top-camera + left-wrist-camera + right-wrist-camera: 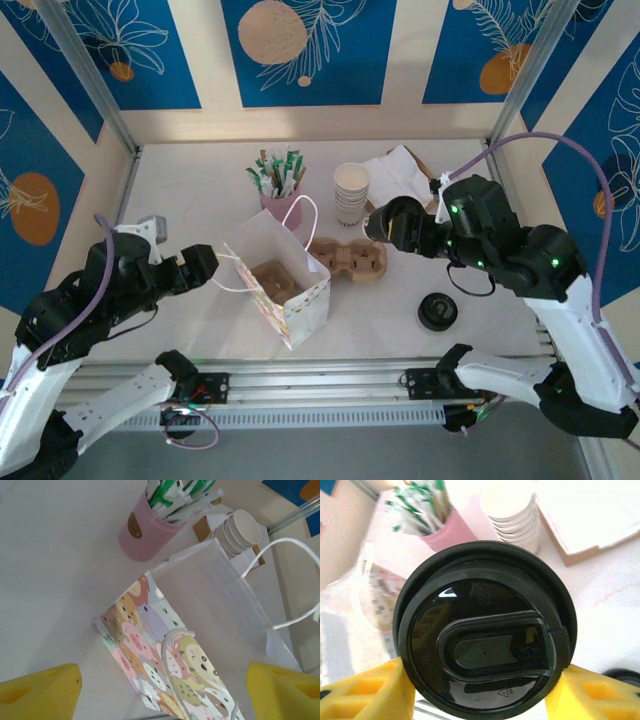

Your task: Pack the takeout coffee

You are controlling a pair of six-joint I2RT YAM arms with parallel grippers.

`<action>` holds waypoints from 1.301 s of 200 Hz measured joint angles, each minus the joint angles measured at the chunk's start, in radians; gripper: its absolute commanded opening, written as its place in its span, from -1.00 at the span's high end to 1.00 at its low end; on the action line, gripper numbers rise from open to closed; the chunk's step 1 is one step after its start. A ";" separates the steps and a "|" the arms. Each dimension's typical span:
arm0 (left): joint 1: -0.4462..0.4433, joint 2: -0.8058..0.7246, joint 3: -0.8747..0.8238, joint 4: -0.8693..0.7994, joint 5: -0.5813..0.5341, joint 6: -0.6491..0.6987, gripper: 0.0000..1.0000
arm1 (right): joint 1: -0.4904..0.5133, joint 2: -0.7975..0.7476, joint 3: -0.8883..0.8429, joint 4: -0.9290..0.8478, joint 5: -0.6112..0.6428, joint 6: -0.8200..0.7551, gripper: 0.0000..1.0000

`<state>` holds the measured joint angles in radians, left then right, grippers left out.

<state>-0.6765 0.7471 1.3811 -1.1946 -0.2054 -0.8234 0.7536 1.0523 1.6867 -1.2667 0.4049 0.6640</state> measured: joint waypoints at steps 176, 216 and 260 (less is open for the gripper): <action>0.241 0.172 0.019 0.046 -0.022 0.026 -0.89 | 0.497 0.414 0.475 0.042 0.213 -0.123 -0.22; 0.420 0.171 -0.058 0.118 0.255 -0.023 -0.67 | 0.491 0.577 0.570 0.001 0.168 -0.138 -0.22; 0.444 0.135 -0.119 0.163 0.392 -0.051 -0.62 | 0.462 0.729 0.670 -0.105 0.129 -0.139 -0.22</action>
<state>-0.2325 0.8825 1.2617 -1.0313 0.1864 -0.8742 1.2152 1.7817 2.3566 -1.3716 0.5335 0.5247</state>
